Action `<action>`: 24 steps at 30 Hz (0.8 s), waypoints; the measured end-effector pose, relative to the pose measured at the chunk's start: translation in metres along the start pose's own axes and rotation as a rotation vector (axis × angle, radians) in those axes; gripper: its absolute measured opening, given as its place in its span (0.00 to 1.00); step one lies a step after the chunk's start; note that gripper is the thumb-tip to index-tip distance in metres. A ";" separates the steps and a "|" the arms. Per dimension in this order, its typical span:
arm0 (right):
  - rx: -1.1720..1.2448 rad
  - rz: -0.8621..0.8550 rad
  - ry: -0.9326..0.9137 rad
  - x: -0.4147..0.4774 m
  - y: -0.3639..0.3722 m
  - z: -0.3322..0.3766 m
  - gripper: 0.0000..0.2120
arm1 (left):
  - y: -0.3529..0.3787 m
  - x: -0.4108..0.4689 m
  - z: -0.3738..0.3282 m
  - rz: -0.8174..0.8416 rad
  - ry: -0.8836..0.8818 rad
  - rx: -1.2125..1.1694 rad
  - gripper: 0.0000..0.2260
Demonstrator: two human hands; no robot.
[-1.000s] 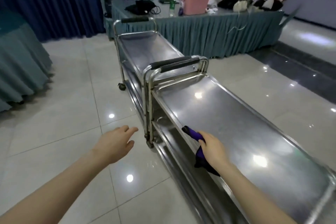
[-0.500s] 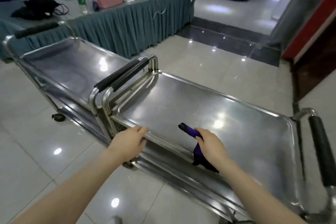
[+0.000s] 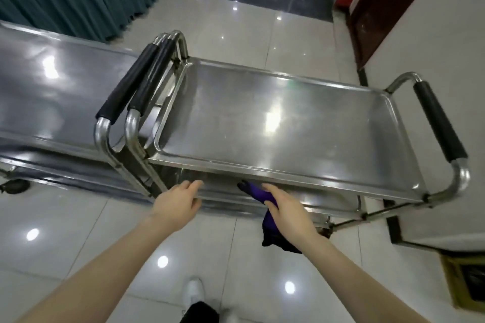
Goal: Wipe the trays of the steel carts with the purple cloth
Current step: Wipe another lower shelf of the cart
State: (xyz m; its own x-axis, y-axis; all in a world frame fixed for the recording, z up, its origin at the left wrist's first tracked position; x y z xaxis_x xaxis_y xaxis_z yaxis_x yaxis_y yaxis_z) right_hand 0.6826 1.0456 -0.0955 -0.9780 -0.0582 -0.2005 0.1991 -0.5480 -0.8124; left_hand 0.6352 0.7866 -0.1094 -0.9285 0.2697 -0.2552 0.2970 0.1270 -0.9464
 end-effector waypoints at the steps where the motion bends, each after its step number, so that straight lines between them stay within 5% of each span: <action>1: -0.006 0.019 -0.003 -0.001 0.011 0.001 0.20 | 0.006 -0.002 0.004 0.010 -0.011 -0.010 0.20; 12: -0.082 0.027 -0.054 0.073 0.127 -0.023 0.18 | 0.114 0.014 0.070 0.060 -0.149 -0.162 0.17; 24: -0.163 -0.212 -0.399 0.234 0.300 -0.049 0.18 | 0.273 0.144 0.152 -0.306 0.008 -0.190 0.27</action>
State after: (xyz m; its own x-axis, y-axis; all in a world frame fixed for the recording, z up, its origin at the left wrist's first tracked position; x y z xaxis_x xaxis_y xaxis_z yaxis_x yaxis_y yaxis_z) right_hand 0.5163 0.9079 -0.4132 -0.9394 -0.2921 0.1792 -0.0316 -0.4467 -0.8941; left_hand 0.5483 0.7151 -0.4345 -0.9793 0.1990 0.0369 0.0420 0.3785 -0.9247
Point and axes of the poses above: each hand's wrist, its own x-axis towards the middle knuckle, its own y-axis out of the palm, z = x × y, the point moved 6 cm from there along x, towards the middle knuckle, and after that the axes turned 3 degrees about x, right-handed, at the moved point
